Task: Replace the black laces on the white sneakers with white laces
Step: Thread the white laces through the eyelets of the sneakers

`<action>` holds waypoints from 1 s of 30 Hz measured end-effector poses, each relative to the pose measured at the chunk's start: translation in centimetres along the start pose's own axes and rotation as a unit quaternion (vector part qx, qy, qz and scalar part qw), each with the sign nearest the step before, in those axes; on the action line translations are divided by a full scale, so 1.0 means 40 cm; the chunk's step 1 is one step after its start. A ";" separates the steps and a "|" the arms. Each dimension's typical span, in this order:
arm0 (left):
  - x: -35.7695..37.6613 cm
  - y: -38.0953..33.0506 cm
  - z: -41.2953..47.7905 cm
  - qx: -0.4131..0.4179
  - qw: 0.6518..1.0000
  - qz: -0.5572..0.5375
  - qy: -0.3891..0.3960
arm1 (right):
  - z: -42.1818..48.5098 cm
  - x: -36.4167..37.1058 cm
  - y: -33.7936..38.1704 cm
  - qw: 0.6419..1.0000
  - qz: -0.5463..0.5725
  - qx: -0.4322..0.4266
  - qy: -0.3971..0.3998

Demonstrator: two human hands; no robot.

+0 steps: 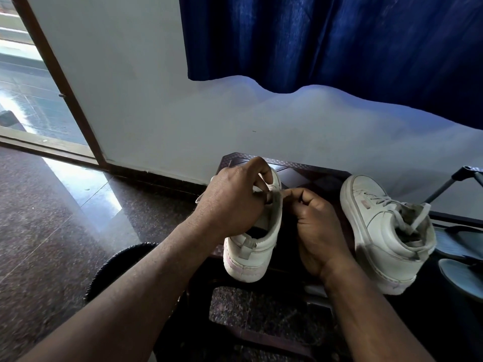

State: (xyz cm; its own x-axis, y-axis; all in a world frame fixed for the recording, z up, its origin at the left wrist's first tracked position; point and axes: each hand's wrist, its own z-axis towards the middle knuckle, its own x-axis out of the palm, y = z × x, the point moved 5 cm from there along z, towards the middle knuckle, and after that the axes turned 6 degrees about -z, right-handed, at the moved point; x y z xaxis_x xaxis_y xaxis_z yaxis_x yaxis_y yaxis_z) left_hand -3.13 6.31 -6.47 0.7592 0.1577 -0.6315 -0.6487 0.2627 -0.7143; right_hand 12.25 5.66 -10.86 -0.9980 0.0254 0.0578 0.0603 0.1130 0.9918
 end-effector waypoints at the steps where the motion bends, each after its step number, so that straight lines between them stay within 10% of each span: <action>1: 0.001 0.002 0.000 -0.001 1.000 -0.003 0.001 | 0.003 0.003 -0.002 1.000 -0.016 -0.007 -0.006; 9: 0.007 0.008 -0.004 -0.046 0.997 -0.063 0.004 | 0.045 -0.096 0.015 0.968 0.130 -0.018 -0.213; 16: 0.006 0.010 -0.007 -0.049 0.996 -0.070 -0.002 | 0.008 0.000 -0.036 0.997 0.048 0.031 -0.057; 25: 0.005 0.010 -0.007 -0.046 0.997 -0.065 -0.005 | 0.052 -0.130 0.008 0.961 0.158 -0.019 -0.224; 30: 0.006 0.009 -0.006 -0.041 0.997 -0.057 -0.014 | 0.028 -0.023 -0.058 0.996 0.045 0.043 -0.065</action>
State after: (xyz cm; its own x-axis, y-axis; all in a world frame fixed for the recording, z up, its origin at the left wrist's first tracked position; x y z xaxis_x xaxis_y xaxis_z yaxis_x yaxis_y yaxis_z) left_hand -3.21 6.23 -6.94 0.8292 0.1577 -0.5362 -0.5587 0.2029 -0.8042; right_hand 13.04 6.47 -13.35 -0.9780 0.1672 0.1248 0.1559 0.1885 0.9696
